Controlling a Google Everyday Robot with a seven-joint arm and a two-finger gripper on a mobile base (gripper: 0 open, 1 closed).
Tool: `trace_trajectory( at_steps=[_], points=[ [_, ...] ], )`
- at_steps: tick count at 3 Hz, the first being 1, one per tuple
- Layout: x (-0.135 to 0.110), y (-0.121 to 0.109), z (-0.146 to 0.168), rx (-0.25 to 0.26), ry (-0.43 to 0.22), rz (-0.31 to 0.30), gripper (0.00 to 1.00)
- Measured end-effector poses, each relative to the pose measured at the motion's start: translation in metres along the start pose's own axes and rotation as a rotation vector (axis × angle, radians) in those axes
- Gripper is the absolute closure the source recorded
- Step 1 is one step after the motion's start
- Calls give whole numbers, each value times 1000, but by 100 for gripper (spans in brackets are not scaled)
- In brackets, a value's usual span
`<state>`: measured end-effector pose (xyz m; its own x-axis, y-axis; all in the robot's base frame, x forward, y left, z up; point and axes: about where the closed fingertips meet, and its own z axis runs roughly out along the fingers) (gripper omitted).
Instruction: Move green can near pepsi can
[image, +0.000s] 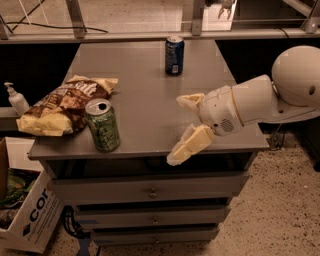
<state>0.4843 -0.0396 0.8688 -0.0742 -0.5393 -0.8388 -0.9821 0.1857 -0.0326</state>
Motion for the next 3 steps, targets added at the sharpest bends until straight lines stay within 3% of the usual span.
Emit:
trace_trajectory(
  at_steps=[1,2,3],
  points=[
    [1,2,-1,-2,-17,7,0],
    [-4,-2,10,16,-95,-3,0],
    [-23,-11,30,35,-206,-52,0]
  ],
)
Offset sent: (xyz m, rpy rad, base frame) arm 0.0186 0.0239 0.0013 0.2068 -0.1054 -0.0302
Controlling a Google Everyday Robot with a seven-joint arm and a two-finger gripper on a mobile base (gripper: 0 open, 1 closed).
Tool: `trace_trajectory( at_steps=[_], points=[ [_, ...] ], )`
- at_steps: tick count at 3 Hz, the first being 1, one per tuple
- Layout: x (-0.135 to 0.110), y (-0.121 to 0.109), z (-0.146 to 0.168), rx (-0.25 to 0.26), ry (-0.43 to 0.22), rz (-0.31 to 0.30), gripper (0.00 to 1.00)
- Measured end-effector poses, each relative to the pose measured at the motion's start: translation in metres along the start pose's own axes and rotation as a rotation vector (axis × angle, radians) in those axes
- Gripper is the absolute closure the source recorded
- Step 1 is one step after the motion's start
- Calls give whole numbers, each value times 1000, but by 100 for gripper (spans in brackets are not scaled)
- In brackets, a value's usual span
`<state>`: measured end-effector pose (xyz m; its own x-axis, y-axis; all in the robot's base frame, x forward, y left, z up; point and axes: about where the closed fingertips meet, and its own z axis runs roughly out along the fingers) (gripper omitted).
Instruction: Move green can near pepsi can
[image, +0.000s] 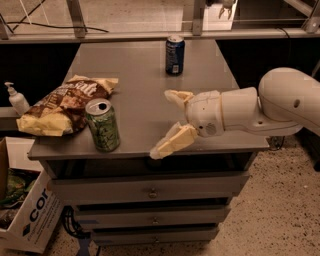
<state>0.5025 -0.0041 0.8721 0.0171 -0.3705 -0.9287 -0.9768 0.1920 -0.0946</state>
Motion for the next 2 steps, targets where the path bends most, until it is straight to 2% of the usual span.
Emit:
trace_trajectory(
  at_steps=[1,2],
  points=[
    [-15,-3,28,-18,-77,-56,0],
    [-19,4,60,-64,-114,-87,0]
  ],
)
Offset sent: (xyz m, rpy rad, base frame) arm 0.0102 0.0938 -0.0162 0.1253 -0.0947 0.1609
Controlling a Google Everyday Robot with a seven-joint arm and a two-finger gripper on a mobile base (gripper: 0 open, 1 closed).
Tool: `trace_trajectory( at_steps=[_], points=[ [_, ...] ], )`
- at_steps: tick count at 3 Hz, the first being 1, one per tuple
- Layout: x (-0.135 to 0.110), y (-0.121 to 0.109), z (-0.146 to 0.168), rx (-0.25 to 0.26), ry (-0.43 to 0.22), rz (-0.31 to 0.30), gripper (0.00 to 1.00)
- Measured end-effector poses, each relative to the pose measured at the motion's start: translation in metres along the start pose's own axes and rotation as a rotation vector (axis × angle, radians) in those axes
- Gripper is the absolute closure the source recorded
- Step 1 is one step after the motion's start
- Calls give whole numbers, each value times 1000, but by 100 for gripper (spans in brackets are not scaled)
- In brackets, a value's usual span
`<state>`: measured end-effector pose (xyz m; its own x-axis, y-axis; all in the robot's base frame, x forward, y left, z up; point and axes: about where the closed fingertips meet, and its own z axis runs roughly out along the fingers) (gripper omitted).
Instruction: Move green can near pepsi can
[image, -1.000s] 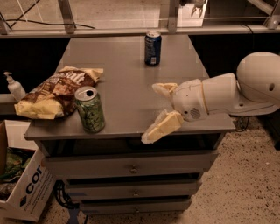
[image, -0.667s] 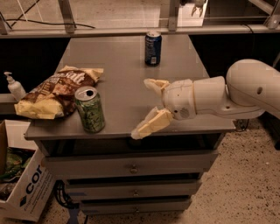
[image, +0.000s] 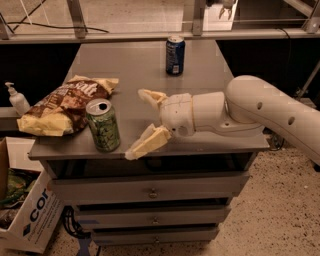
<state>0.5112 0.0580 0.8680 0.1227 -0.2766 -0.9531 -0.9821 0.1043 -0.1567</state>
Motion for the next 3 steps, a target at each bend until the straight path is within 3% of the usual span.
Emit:
trace_trajectory(
  at_steps=[1,2,3],
  points=[
    [2,6,27,-52,-17,-5,0],
    [-6,11,47,-93,-47,-23,16],
    [-12,13,56,-100,-77,-14,39]
  ],
)
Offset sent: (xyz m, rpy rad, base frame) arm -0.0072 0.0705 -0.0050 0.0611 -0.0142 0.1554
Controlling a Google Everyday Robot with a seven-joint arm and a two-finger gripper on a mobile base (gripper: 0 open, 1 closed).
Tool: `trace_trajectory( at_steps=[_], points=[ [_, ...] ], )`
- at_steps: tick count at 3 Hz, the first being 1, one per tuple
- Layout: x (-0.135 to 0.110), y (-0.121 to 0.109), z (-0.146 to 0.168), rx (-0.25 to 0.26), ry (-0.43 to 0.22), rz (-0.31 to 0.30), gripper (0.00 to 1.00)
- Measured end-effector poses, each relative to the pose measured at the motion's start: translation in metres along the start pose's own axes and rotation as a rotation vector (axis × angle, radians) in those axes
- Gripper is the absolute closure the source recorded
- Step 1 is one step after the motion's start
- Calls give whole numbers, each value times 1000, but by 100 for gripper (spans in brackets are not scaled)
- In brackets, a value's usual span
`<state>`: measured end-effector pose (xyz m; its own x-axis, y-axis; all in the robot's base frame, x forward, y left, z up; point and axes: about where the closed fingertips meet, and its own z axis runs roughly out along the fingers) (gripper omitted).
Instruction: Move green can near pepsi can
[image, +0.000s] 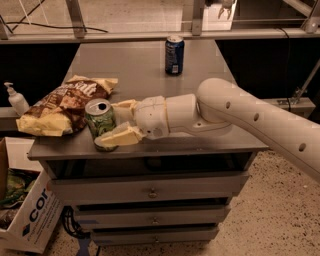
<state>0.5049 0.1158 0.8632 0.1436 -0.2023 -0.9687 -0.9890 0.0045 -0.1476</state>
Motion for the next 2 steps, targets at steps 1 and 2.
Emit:
trace_trajectory(
  at_steps=[1,2],
  points=[
    [-6,0,1,32,-38,33,63],
    [-5,-5,-13,95,-54,77,85]
  ],
)
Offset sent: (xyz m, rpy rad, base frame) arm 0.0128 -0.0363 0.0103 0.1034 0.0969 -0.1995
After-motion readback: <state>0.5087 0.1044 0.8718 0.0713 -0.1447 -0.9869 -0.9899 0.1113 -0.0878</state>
